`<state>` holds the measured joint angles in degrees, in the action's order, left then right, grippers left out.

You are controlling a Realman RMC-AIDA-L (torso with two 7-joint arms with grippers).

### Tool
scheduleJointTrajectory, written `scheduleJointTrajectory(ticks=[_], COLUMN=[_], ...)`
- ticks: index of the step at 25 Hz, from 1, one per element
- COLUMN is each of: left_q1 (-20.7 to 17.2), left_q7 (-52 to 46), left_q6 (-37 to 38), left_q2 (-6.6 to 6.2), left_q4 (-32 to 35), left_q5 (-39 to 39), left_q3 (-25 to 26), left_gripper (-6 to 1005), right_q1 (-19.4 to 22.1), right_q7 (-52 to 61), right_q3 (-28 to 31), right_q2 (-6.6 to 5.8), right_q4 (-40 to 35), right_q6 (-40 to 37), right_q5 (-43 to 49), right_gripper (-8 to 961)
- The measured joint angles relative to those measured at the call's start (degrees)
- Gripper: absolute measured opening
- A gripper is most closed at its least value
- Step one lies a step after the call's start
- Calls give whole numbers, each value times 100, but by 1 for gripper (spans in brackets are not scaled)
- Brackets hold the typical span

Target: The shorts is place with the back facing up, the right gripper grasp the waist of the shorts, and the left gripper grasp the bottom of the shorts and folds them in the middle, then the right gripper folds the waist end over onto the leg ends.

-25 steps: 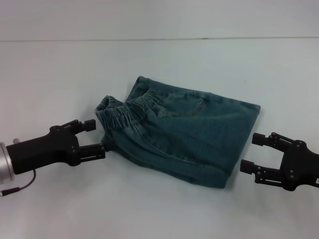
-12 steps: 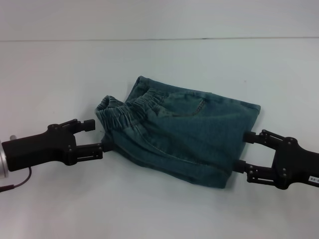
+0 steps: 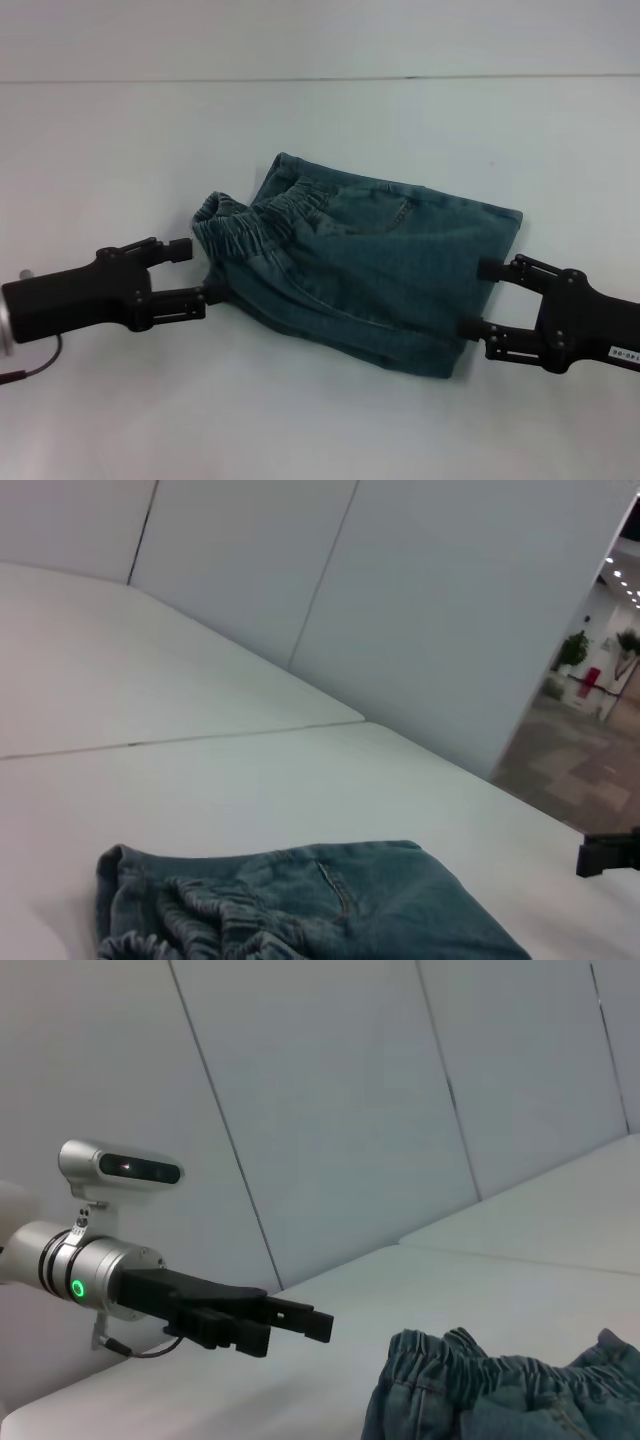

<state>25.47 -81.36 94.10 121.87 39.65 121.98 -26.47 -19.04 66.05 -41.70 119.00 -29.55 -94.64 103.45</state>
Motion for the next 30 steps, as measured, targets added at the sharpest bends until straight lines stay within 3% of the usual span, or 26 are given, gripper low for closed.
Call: scheduleJointTrajectory(ticks=[4,30], left_q1=[-67,59], left_q7=[122,102], left_q6=[118,64], left_q2=[5,81], left_q4=[-49,-429], left_q5=[-47,-478], left_q3=[283,293], left_gripper=[934,934], right_q1=[-8,-145], right_q7=[-1,-5], right_q3=[9,25], right_q2=[0,26], right_q4=[2,10], right_q6=[-18,-8], right_q5=[-33,-53], right_gripper=[930,929])
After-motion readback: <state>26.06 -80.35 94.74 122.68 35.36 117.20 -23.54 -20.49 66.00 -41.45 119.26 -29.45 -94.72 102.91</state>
